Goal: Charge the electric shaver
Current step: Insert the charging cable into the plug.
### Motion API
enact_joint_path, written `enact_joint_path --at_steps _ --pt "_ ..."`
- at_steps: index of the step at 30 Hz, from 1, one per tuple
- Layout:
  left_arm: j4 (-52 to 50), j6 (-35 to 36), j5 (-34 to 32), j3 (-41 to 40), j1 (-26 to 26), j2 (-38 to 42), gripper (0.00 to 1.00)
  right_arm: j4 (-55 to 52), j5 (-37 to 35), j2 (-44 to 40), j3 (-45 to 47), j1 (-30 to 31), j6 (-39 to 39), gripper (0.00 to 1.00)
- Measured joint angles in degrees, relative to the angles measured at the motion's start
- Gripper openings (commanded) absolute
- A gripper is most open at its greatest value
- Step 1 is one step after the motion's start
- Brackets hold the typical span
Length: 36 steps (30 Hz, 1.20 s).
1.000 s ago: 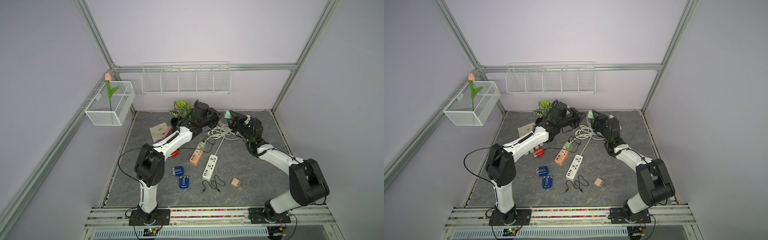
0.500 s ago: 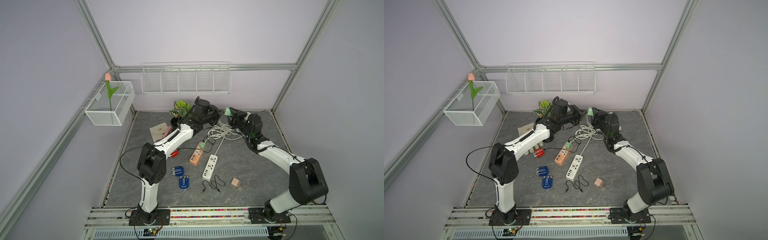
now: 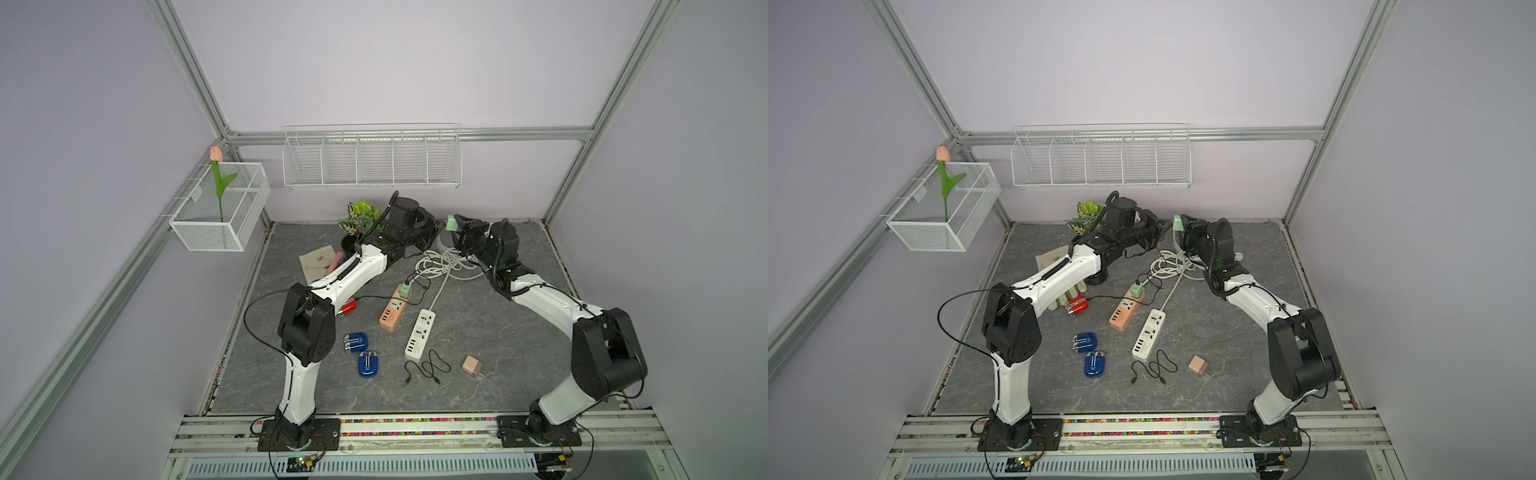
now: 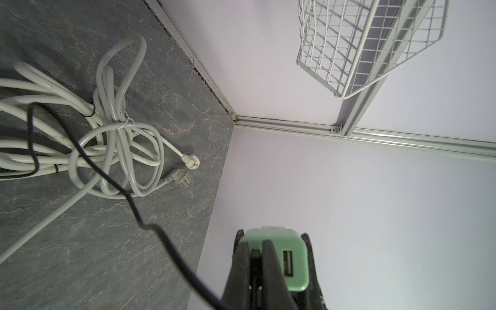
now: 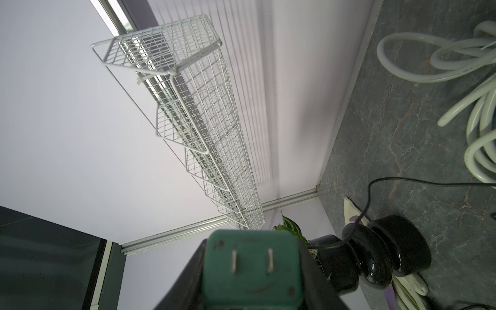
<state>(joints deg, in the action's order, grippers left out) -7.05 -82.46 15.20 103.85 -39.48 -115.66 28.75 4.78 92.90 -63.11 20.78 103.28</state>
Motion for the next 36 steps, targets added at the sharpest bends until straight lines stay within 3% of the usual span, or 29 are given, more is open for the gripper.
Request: enact_joint_path --at_steps 2,6,10,17,24,28,36 --pt "-0.52 0.33 0.04 0.0 0.0 0.0 0.05 -0.92 0.09 -0.22 0.02 -0.02 -0.13 0.07" --pt "-1.9 2.58 2.32 -0.66 -0.13 0.66 0.38 -6.14 1.79 -2.69 0.15 -0.83 -1.38 0.06" --pt "-3.72 7.23 5.81 -1.9 -1.2 2.27 0.55 -12.83 6.08 -6.84 0.15 -3.85 -2.23 0.07" --pt "-8.17 19.47 9.33 -2.73 -4.42 6.91 0.62 -19.67 14.86 -8.31 0.02 -8.68 -2.4 0.06" --pt "-13.64 38.97 6.78 -3.02 -3.58 13.46 0.59 -28.13 23.39 -8.31 -1.97 -14.34 -3.5 0.07" --pt "-14.14 48.98 5.29 -3.02 -3.5 14.12 0.64 -31.98 28.22 -8.31 -2.89 -15.21 -4.37 0.07" --pt "-10.27 56.46 8.09 -3.02 -3.5 8.61 0.69 -33.94 35.19 -8.31 -2.95 -15.21 -3.82 0.07"
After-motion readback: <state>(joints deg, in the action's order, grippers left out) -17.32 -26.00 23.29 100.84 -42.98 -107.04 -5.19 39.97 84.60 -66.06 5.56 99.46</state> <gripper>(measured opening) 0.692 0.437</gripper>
